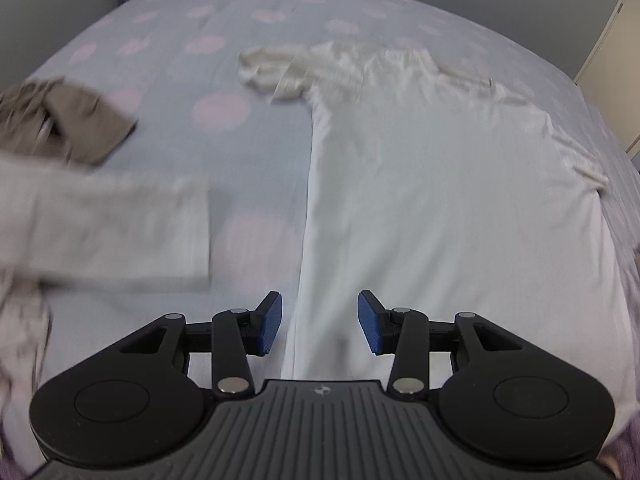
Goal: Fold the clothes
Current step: 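Move both grippers to the shirt collar and pinch it with the right gripper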
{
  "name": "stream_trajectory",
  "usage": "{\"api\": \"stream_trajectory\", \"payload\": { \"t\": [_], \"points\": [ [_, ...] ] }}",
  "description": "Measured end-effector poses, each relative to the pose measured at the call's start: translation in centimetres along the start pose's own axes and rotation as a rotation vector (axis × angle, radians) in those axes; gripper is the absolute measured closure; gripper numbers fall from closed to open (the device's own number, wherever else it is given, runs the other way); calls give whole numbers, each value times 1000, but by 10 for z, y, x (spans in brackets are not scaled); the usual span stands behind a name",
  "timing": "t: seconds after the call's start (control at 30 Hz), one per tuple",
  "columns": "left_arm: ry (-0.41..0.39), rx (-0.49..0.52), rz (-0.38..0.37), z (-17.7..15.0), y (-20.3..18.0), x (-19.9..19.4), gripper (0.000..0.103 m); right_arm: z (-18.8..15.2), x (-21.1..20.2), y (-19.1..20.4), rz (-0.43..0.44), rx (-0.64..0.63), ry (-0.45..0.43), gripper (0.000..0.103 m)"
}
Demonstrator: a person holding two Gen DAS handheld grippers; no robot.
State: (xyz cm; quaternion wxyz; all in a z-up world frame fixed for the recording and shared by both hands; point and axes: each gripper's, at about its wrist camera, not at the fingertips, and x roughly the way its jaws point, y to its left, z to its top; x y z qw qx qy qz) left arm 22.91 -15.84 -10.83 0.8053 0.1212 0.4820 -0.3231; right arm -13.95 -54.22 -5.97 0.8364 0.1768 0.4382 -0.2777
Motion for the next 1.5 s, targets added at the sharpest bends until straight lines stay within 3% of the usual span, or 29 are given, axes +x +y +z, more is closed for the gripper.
{"api": "stream_trajectory", "payload": {
  "t": [0.3,0.43,0.67,0.77,0.9,0.97,1.0,1.03,1.23,1.3,1.33,1.37,1.47,1.5],
  "points": [
    [-132,-40,34,114,-5,69,63,97,80,-7,-58,-54,-114,68],
    [-151,-22,67,153,-10,104,63,131,118,-12,-70,-87,-142,63],
    [-166,-4,104,198,-18,158,63,169,167,-10,29,-105,-194,63],
    [-172,-6,116,204,-21,173,63,183,179,5,96,-112,-232,63],
    [-160,-13,115,207,-24,188,63,189,203,23,84,-170,-207,63],
    [-164,-5,117,206,-25,191,63,192,215,32,77,-199,-194,71],
    [-167,-1,117,206,-25,193,62,192,219,32,71,-200,-185,98],
    [-169,3,118,206,-25,194,62,192,224,32,66,-202,-175,102],
    [-175,7,129,208,-27,200,62,204,233,27,-6,-191,-189,103],
    [-174,0,138,209,-29,200,62,210,237,25,-103,-176,-199,103],
    [-178,6,138,210,-31,199,62,214,237,21,-105,-151,-196,103],
    [-183,15,138,211,-32,198,62,217,237,17,-105,-127,-194,103],
    [-230,28,108,215,-35,191,62,225,220,11,14,-88,-236,101],
    [-235,24,93,218,-35,191,62,228,215,14,67,-96,-243,93]
  ]
}}
